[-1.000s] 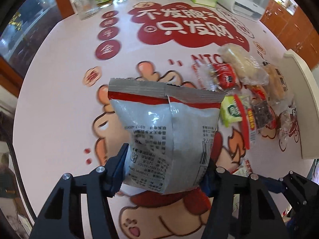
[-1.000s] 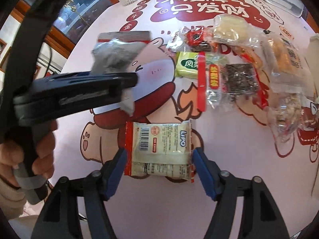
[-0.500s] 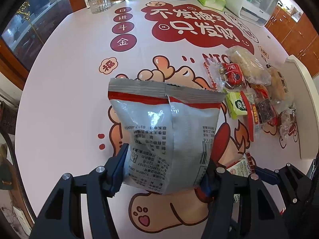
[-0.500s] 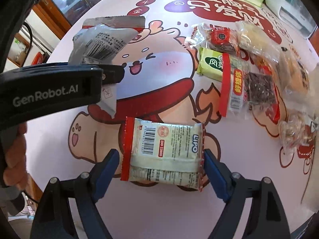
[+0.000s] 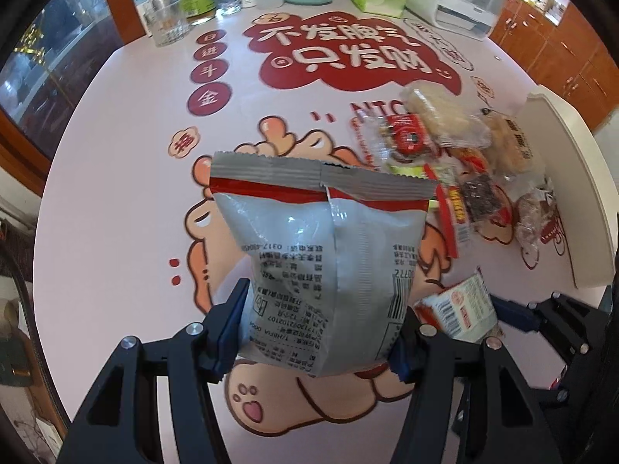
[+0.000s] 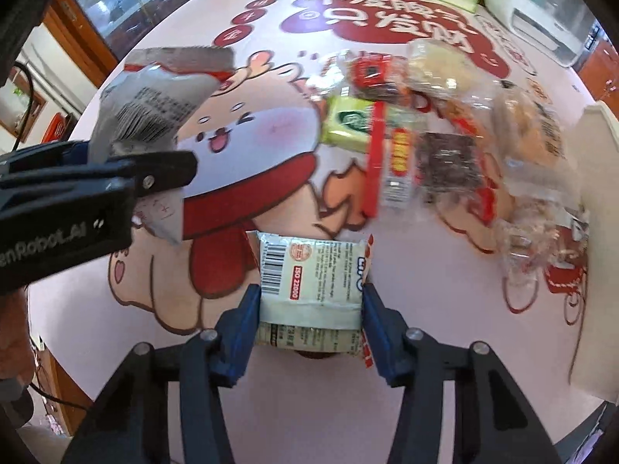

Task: Organize snacks
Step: 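Lift both held packs off the table toward the white tray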

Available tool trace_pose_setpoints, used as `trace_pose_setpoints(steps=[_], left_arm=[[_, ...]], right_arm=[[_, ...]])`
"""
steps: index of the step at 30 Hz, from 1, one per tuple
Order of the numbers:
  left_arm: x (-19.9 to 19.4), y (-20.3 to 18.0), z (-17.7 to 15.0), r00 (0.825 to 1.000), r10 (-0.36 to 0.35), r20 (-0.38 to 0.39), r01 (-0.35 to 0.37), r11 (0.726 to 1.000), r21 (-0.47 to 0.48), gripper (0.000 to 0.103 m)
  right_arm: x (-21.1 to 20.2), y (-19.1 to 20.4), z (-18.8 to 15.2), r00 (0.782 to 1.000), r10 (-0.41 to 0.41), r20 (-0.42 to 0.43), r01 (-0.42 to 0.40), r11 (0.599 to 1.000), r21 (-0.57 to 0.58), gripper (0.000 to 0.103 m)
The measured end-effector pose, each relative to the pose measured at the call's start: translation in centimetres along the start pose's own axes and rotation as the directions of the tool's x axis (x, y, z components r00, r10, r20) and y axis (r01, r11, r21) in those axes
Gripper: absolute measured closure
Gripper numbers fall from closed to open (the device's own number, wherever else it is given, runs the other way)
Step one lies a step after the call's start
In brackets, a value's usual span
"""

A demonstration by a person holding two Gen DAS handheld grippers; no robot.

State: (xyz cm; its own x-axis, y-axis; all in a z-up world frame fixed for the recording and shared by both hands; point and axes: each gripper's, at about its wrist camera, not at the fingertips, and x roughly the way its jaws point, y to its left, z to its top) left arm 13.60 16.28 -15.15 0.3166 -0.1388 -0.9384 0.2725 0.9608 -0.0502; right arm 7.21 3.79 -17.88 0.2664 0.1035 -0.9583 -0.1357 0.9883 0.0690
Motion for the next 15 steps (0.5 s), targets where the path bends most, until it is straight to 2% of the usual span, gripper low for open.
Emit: trace_pose_setpoints(steps=[9,15], left_arm=[[-2.0,-5.7,0.8,0.999,-0.016,0.030,0.013,0.996,0.092,0.044],[-3.3,-11.9,2.4,0.997,-0.047,0.057,0.038,0.986,0.163,0.044]], right_arm=[[-4.8,-5.4,-0.5,0.992,-0.040,0.123,0.028,0.994,0.103,0.051],[-9.0,-10.9,-1.4,0.975,-0.072,0.212,0.031,0.981,0.189,0.051]])
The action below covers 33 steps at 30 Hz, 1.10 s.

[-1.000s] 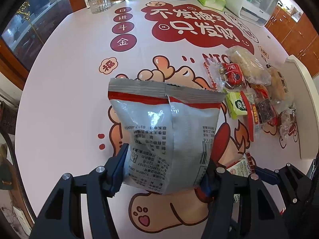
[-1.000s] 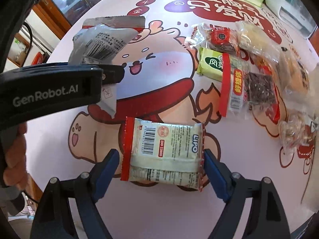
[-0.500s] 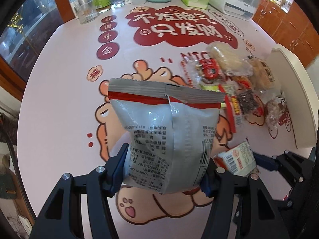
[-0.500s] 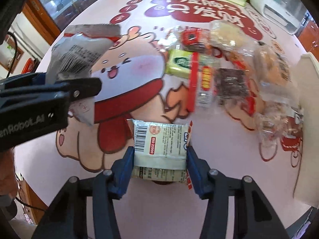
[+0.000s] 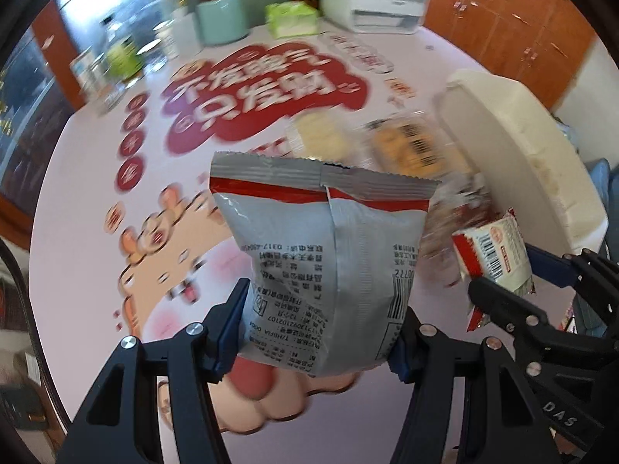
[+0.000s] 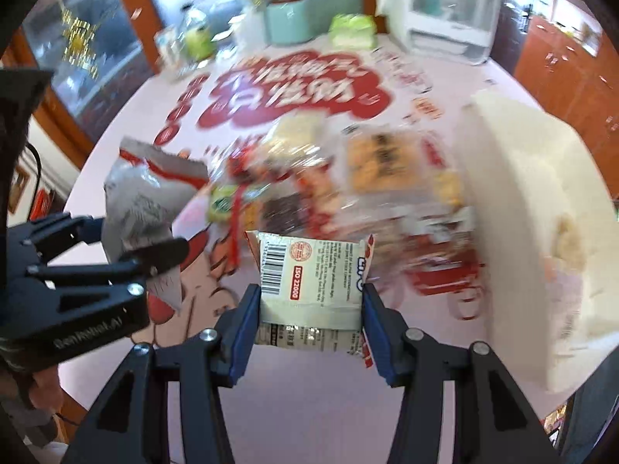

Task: Organize snacks
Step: 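Lift both held packs off the table toward the white tray, then lower both packs into the white tray and open both grippers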

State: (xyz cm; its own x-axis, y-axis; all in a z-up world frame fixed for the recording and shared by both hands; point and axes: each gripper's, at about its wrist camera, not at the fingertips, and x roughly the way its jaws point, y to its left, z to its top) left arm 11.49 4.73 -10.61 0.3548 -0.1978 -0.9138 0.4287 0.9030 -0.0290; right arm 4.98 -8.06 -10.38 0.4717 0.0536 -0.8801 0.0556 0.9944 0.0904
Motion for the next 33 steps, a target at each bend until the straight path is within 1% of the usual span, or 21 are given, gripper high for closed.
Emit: trace_pose_setpoints(steps=[4,7,11,17,21,25,30,33], left_arm=[[-0.4,-4.8,2.2,0.999,-0.030,0.025,0.029,0.999,0.045,0.044],[-0.6,-8.5,3.9,0.998,-0.055,0.044,0.052,0.996,0.075,0.044],[-0.6,-13.5,6.5,0.995,-0.079,0.068,0.071,0.991,0.114,0.043],[0.7,-19.6,10.3,0.994,-0.083,0.065,0.073,0.986,0.149,0.043],[1.8,-22.3,12.6,0.996,-0.061,0.070,0.050,0.986,0.159,0.043],[3.4,-24.2,14.6,0.998,-0.031,0.057,0.022,0.988,0.153,0.043],[5.1,-25.6,16.5,0.999,0.010,0.049,-0.017,0.989,0.147,0.043],[6.2,-26.4,17.2,0.999,0.037,0.033,-0.041,0.989,0.144,0.040]], right_arm=[[-2.9,-4.7,0.0,0.998,-0.037,0.056,0.034,0.998,0.061,0.051],[-4.6,-8.6,0.1,0.995,-0.059,0.084,0.050,0.993,0.105,0.051],[-6.1,-13.6,0.2,0.990,-0.092,0.111,0.074,0.984,0.164,0.051],[-6.5,-19.7,0.8,0.980,-0.150,0.131,0.121,0.971,0.208,0.051],[-6.1,-23.3,2.0,0.974,-0.174,0.142,0.137,0.961,0.238,0.051],[-5.2,-26.4,3.6,0.971,-0.184,0.153,0.138,0.953,0.270,0.050],[-4.0,-29.0,4.6,0.974,-0.177,0.143,0.129,0.947,0.294,0.049],[-2.9,-30.3,4.9,0.980,-0.159,0.117,0.118,0.946,0.301,0.047]])
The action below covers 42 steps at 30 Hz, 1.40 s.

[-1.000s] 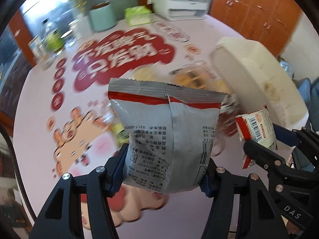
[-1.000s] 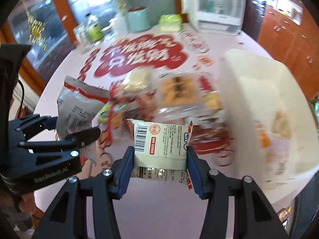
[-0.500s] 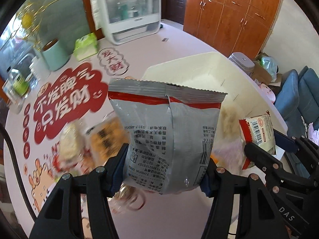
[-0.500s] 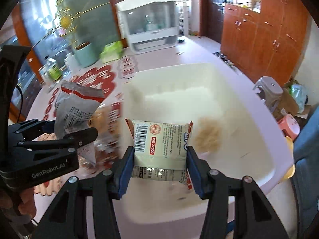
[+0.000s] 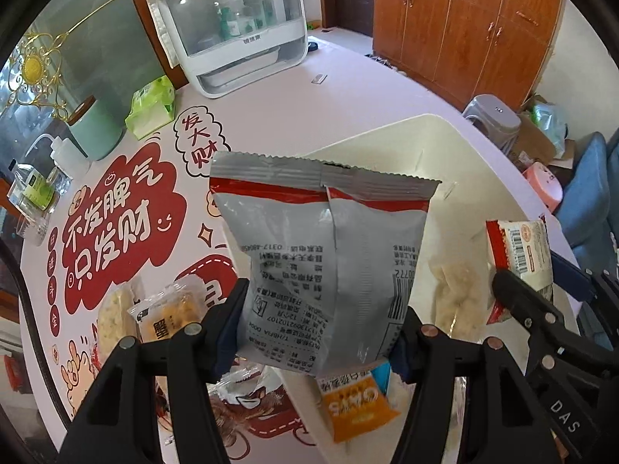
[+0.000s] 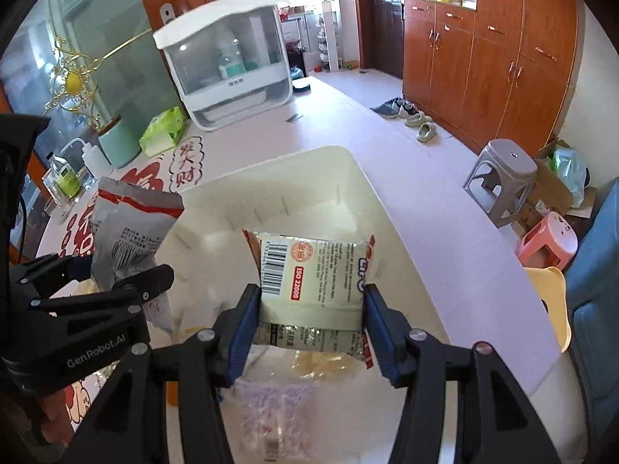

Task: Organize snacks
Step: 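Lower both packs into the white tray and open both grippers, then withdraw both open grippers from the tray back toward the snack pile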

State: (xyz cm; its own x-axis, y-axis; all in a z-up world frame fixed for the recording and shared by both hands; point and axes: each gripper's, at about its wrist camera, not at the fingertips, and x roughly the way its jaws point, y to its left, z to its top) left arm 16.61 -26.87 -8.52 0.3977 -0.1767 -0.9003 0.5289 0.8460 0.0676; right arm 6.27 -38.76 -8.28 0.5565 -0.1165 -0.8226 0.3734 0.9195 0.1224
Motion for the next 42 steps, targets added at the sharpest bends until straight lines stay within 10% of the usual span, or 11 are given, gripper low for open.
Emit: trace_pose_setpoints(steps=[5,42], left_arm=[[1.1,-1.2,-0.3,0.999,0.044,-0.028,-0.043,0.999,0.006,0.019],[-4.8,1.6,-8.9,0.998,0.060,0.001,-0.060,0.998,0.030,0.018]], right_arm=[[1.1,-0.9,-0.5,0.998,0.034,-0.045,-0.034,0.999,0.013,0.044],[-0.7,0.8,-6.6,0.995,0.010,-0.097,-0.006,0.999,0.043,0.040]])
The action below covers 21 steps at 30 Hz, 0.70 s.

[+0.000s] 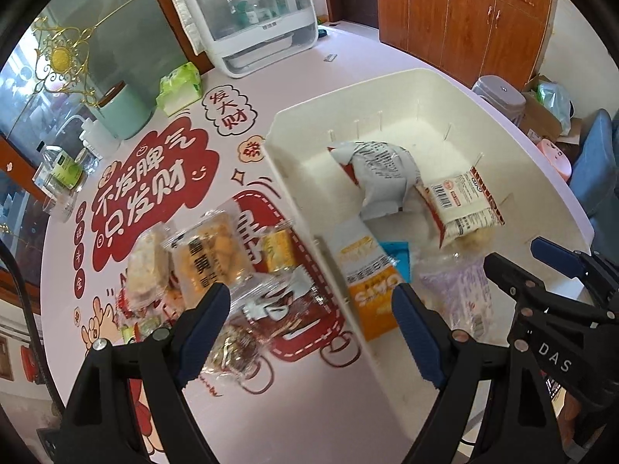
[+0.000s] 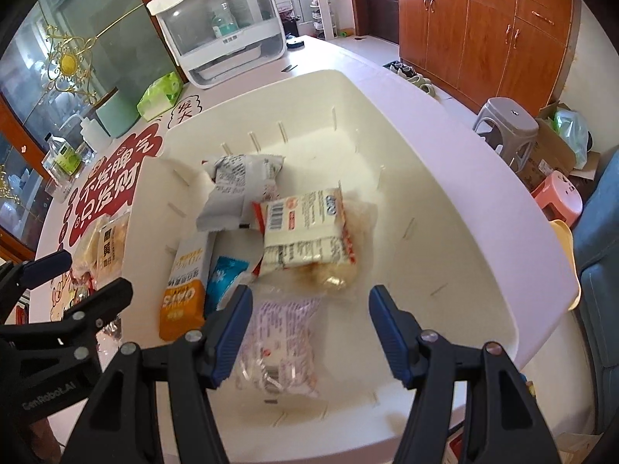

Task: Organize snacks
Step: 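Withdraw both open grippers from the tray back toward the snack pile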

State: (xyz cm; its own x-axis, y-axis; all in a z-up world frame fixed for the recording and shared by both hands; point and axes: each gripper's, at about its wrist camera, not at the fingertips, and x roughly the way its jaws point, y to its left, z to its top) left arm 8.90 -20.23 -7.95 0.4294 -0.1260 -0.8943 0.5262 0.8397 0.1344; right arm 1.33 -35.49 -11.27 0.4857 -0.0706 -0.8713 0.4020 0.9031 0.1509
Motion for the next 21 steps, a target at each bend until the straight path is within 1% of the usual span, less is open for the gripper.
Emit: trace_pose_setpoints(steps=[4,8,13,18,21], left_arm=[[-0.9,1.8,-1.0,1.000,-0.001,0.019,0.002,1.000,-0.012,0.018],[-1.9,4.3,-2.4,0.999,0.007,0.035,-0.006,1.000,-0.027,0.018],[-2.7,8.3,-4.5,0.999,0.021,0.038,-0.019,0.998,-0.066,0.018],[-3.3,12.9,-7.0,0.999,0.042,0.034,-0.038,0.992,-0.119,0.018],[-3.4,15.4,-8.5,0.998,0.053,0.027,-0.048,0.988,-0.149,0.018]], right_arm=[[-0.6,1.3,-0.9,1.000,-0.007,0.001,0.007,1.000,0.001,0.040],[-1.2,3.0,-1.7,1.000,-0.020,0.008,0.021,1.000,-0.009,0.040],[-2.4,5.0,-2.7,0.999,-0.029,0.021,0.029,1.000,0.002,0.040],[-3.8,7.0,-3.4,0.998,-0.035,0.056,0.034,0.999,0.019,0.040],[-4.5,8.9,-3.6,0.997,-0.031,0.068,0.030,0.999,0.013,0.040]])
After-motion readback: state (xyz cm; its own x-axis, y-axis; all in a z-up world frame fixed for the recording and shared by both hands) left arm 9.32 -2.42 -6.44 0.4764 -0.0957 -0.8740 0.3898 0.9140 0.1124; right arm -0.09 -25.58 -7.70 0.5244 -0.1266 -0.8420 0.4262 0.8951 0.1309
